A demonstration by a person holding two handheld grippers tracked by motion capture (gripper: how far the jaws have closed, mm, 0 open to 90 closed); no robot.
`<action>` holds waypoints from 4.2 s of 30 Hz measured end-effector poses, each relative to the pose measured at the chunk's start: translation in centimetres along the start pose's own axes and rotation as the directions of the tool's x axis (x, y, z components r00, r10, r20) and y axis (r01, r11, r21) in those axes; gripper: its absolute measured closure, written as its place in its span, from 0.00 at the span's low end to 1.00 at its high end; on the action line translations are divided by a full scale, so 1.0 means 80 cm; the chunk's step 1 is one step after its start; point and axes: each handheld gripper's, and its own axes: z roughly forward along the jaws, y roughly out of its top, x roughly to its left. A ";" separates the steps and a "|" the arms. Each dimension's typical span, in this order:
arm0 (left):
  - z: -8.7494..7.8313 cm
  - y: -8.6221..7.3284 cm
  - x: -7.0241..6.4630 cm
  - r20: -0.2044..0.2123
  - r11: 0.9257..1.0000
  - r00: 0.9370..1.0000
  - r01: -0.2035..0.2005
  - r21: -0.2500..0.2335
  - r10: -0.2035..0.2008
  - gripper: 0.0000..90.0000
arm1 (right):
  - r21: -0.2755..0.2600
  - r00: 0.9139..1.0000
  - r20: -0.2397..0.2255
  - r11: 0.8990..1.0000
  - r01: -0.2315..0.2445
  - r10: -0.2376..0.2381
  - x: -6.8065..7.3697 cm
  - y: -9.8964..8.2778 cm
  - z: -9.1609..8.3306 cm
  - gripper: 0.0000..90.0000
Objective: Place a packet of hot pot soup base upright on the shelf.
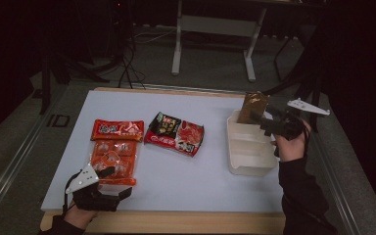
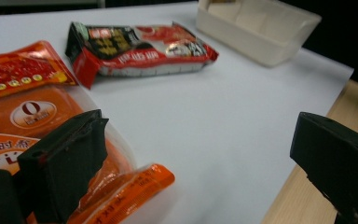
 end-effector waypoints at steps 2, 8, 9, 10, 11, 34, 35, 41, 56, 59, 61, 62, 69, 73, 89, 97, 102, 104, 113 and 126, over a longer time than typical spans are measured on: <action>0.002 0.005 -0.004 0.014 1.000 1.000 -0.011 0.016 0.011 0.04 | -0.003 1.000 -0.024 1.000 0.012 -0.012 0.012 -0.007 -0.008 0.16; 0.010 0.024 -0.014 0.055 0.999 0.998 -0.035 0.015 0.035 0.09 | -0.023 0.995 -0.091 0.999 0.038 -0.040 0.043 -0.022 -0.035 0.18; 0.012 0.027 -0.015 0.064 0.999 0.997 -0.033 0.015 0.032 0.14 | -0.029 0.995 -0.094 0.999 0.042 -0.045 0.048 -0.024 -0.038 0.18; 0.015 0.031 -0.015 0.056 0.999 0.998 -0.036 0.023 0.034 0.16 | -0.031 0.994 -0.101 0.998 0.046 -0.049 0.051 -0.026 -0.042 0.18; 0.019 0.035 -0.016 0.047 0.999 0.998 -0.037 0.030 0.035 0.16 | -0.031 0.992 -0.115 0.999 0.045 -0.048 0.055 -0.028 -0.045 0.18; 0.107 0.094 -0.002 -0.039 0.987 0.998 -0.045 0.156 0.052 0.96 | 0.040 0.985 -0.168 0.998 0.041 -0.034 0.080 -0.086 -0.067 0.18; 0.113 0.097 -0.001 -0.029 0.985 0.999 -0.037 0.166 0.042 0.98 | 0.039 0.985 -0.171 0.999 0.038 -0.030 0.080 -0.087 -0.067 0.18; 0.151 0.114 -0.013 0.002 0.976 0.996 -0.088 0.198 0.089 1.00 | 0.040 0.985 -0.169 0.998 0.047 -0.040 0.083 -0.093 -0.074 0.18; 0.236 0.147 -0.033 0.045 0.945 0.986 -0.166 0.282 0.160 1.00 | 0.060 0.981 -0.194 0.998 0.023 -0.011 0.078 -0.103 -0.067 0.18; 0.251 0.158 -0.023 0.028 0.954 0.991 -0.134 0.269 0.132 1.00 | 0.067 0.979 -0.205 0.997 0.034 -0.019 0.081 -0.103 -0.065 0.18; 0.262 0.163 -0.019 0.022 0.954 0.992 -0.129 0.271 0.128 1.00 | 0.065 0.978 -0.207 0.997 0.042 -0.027 0.084 -0.102 -0.065 0.18; 0.267 0.165 -0.017 0.013 0.954 0.992 -0.128 0.271 0.129 1.00 | 0.064 0.978 -0.205 0.997 0.048 -0.034 0.085 -0.102 -0.065 0.18; 0.310 0.174 0.005 -0.034 0.948 0.994 -0.086 0.308 0.101 1.00 | 0.057 0.978 -0.202 0.996 0.065 -0.052 0.086 -0.104 -0.066 0.18; 0.336 0.179 0.020 -0.066 0.945 0.994 -0.062 0.322 0.088 1.00 | 0.060 0.979 -0.196 0.995 0.076 -0.062 0.086 -0.106 -0.065 0.18; 0.409 0.183 0.056 -0.128 0.926 0.991 0.020 0.376 0.031 1.00 | 0.075 0.974 -0.218 0.995 0.072 -0.054 0.085 -0.111 -0.064 0.18; 0.431 0.181 0.058 -0.136 0.910 0.990 0.028 0.414 0.032 1.00 | 0.081 0.973 -0.224 0.994 0.071 -0.051 0.084 -0.113 -0.062 0.18; 0.437 0.183 0.060 -0.140 0.899 0.990 0.044 0.436 0.020 1.00 | 0.086 0.971 -0.231 0.993 0.078 -0.056 0.086 -0.113 -0.060 0.18; 0.436 0.182 0.060 -0.135 0.896 0.991 0.051 0.442 0.010 1.00 | 0.088 0.971 -0.230 0.993 0.081 -0.059 0.087 -0.113 -0.061 0.18; 0.425 0.175 0.043 -0.072 0.880 0.997 0.018 0.474 0.018 1.00 | 0.087 0.971 -0.232 0.993 0.077 -0.055 0.088 -0.112 -0.061 0.18; 0.403 0.156 0.005 0.010 0.848 1.000 -0.028 0.530 0.026 1.00 | 0.096 0.969 -0.239 0.991 0.090 -0.064 0.093 -0.112 -0.058 0.18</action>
